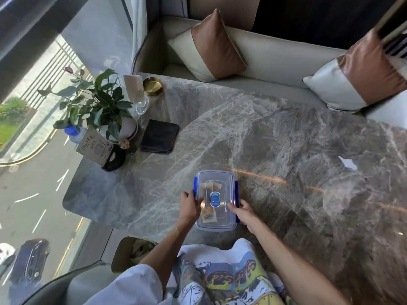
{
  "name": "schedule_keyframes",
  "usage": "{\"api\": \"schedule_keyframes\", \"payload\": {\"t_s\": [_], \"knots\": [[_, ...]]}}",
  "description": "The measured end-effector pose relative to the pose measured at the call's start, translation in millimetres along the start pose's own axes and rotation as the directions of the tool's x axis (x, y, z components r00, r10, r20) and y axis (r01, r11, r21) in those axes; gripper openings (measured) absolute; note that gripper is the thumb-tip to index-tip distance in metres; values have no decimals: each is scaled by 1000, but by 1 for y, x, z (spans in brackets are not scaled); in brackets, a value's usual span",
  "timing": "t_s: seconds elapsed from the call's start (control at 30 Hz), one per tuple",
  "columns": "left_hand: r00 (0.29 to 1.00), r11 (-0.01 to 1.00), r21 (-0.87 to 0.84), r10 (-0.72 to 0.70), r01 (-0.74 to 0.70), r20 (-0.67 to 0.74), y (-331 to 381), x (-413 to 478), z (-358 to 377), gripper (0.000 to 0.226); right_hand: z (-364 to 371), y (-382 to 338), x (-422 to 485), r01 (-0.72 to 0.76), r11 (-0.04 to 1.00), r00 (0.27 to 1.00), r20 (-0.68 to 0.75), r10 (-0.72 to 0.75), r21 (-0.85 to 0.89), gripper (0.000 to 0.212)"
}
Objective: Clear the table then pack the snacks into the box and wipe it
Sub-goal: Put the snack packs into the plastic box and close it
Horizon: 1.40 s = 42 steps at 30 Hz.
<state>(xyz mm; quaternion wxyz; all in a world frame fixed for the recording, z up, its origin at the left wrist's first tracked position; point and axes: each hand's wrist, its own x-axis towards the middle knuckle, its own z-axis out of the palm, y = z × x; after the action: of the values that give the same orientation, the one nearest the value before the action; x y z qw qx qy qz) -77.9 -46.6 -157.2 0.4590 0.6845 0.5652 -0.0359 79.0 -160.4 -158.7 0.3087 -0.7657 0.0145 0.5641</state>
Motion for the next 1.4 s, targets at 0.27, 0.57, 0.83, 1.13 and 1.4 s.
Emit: {"api": "schedule_keyframes", "payload": {"t_s": [0.27,0.57,0.83,1.13,1.4], "knots": [[999,999,32,-2,4,-43,0,-4,5,37,7,6,-2,63,998,997,-45,-63,21,63],[994,993,114,9,3,-110,7,0,8,25,9,5,-5,57,997,994,-93,-52,51,71],[998,999,38,9,-6,-68,-4,-2,7,43,21,3,-9,121,993,981,-148,-122,-17,47],[995,995,38,-95,94,27,-2,-9,-1,47,23,-4,-9,204,973,963,-158,-220,-112,44],[602,858,129,-448,498,661,-13,-13,-29,59,0,-47,6,354,514,839,23,-543,-781,45]]}}
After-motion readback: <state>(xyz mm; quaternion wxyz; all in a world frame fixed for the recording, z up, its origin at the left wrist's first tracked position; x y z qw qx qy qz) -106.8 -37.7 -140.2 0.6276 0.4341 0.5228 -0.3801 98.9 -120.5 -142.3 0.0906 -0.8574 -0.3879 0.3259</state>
